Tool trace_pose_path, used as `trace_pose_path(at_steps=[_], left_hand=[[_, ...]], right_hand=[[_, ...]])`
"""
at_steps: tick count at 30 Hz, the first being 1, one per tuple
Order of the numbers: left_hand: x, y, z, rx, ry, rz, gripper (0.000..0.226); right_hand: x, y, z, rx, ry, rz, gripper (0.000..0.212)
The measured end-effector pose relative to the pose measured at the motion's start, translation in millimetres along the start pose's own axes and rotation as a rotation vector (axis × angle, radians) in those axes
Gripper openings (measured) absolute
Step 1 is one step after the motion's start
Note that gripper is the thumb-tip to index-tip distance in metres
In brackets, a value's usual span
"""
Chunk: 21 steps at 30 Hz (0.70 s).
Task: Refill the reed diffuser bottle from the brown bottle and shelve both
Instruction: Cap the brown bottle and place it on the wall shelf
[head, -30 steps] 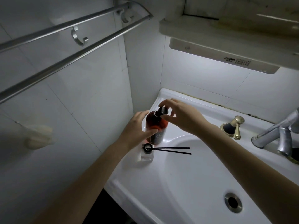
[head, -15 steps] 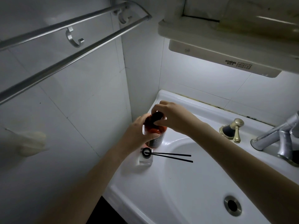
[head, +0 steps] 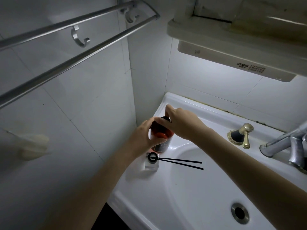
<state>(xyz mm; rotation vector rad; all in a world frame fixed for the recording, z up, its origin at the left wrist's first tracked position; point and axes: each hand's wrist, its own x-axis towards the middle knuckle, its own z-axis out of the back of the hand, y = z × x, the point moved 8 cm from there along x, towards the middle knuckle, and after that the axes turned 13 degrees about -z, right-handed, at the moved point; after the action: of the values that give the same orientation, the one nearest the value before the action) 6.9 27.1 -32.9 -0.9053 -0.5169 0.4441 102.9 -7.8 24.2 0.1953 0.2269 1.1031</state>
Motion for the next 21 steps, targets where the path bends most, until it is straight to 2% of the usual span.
trace_pose_path(at_steps=[4, 10, 12, 15, 18, 21], left_hand=[[0.1, 1.5, -0.8, -0.028, -0.005, 0.019, 0.059], [0.1, 0.6, -0.7, 0.001, 0.008, 0.008, 0.058], [-0.2, 1.7, -1.2, -0.009, 0.013, 0.013, 0.058], [-0.3, 3.7, -0.9, -0.025, 0.009, 0.026, 0.061], [0.2, 4.2, -1.2, -0.012, 0.014, 0.021, 0.058], [0.6, 3.0, -0.7, -0.004, 0.017, 0.012, 0.057]], right_hand=[[0.7, -6.8, 4.6, -0.153, 0.060, -0.044, 0.048], [-8.0, 2.2, 4.2, -0.097, 0.161, 0.080, 0.035], [-5.5, -0.4, 2.2, -0.132, 0.135, 0.049, 0.030], [-2.5, -6.4, 1.9, -0.218, 0.116, -0.037, 0.041], [-5.5, -5.4, 2.8, -0.101, 0.132, -0.004, 0.037], [-7.5, -1.8, -0.2, -0.087, 0.153, 0.048, 0.033]])
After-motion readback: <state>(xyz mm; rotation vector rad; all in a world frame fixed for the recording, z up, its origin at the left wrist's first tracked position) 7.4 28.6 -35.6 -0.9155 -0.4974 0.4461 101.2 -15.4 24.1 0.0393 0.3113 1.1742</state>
